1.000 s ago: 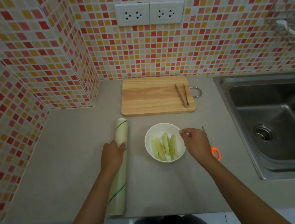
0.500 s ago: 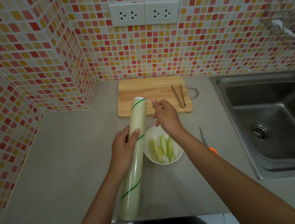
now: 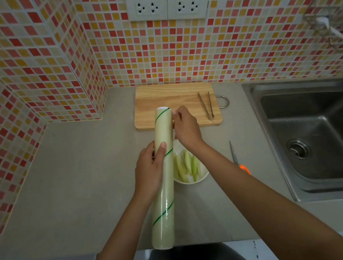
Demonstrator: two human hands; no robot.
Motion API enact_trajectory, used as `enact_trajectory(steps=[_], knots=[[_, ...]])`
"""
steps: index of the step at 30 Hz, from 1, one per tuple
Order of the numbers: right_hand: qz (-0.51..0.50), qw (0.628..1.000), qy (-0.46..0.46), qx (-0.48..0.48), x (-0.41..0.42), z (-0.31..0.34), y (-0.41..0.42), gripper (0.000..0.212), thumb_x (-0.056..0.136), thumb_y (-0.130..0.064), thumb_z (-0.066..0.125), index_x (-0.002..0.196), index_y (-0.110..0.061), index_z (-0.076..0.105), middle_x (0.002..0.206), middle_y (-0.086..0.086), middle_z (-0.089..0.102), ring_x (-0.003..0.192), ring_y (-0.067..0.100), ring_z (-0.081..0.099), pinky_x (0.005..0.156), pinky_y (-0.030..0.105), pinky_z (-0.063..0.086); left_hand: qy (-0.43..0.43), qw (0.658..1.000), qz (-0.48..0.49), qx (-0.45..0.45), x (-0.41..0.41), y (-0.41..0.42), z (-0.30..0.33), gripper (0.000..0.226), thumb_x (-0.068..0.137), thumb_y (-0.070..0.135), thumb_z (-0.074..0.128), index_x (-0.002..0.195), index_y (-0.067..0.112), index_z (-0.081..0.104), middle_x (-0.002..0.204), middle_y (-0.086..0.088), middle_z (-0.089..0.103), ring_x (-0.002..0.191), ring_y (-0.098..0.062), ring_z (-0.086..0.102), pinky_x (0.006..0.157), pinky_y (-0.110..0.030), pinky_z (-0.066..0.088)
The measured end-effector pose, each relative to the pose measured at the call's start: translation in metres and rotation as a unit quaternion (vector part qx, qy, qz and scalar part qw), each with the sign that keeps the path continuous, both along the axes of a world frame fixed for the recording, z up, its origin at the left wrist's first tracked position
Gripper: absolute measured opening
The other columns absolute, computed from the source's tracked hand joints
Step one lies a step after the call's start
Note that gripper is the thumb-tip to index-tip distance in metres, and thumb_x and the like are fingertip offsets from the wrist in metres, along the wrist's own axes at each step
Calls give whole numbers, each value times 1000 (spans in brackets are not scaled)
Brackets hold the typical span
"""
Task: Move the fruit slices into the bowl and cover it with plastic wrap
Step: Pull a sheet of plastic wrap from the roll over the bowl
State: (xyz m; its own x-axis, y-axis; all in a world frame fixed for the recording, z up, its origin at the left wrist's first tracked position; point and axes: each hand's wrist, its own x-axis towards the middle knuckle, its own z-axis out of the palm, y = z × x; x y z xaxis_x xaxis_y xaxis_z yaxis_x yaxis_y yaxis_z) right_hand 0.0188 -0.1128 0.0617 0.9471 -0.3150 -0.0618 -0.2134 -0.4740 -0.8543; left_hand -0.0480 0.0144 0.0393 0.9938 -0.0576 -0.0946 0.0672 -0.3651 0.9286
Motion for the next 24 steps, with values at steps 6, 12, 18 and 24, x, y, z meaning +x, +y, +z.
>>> enact_trajectory(steps=[6, 12, 18, 24], knots=[[4, 995, 40, 90, 3, -3, -4, 32, 101, -39, 32, 94, -9, 43, 76, 1, 52, 73, 30, 59, 65, 40, 56, -1, 1000, -5, 14, -5, 0, 2, 36, 94, 51, 42, 96, 22, 64, 91, -11, 63, 85, -25, 62, 83, -47, 50], [-4, 974, 50, 221, 4, -4, -9, 19, 102, -26, 37, 94, -10, 41, 78, 3, 50, 58, 14, 46, 39, 17, 34, 13, 1000, -1, -14, -8, 0, 4, 37, 89, 54, 42, 95, 27, 65, 92, -8, 64, 88, -23, 62, 84, -47, 50], [-8, 977, 48, 206, 5, -1, -10, 23, 102, -22, 36, 81, -13, 42, 75, -2, 48, 61, 10, 45, 47, 16, 36, 13, 1000, 6, -15, -8, -1, 0, 32, 89, 54, 43, 82, 27, 59, 85, -11, 61, 79, -22, 59, 74, -41, 47], [-15, 940, 91, 327, -2, -1, -14, 21, 95, -28, 55, 87, -9, 53, 75, 2, 52, 54, 15, 48, 49, 26, 38, 18, 1000, 17, -15, -7, 1, -4, 27, 95, 47, 46, 83, 26, 59, 84, -9, 59, 76, -20, 57, 71, -36, 43]])
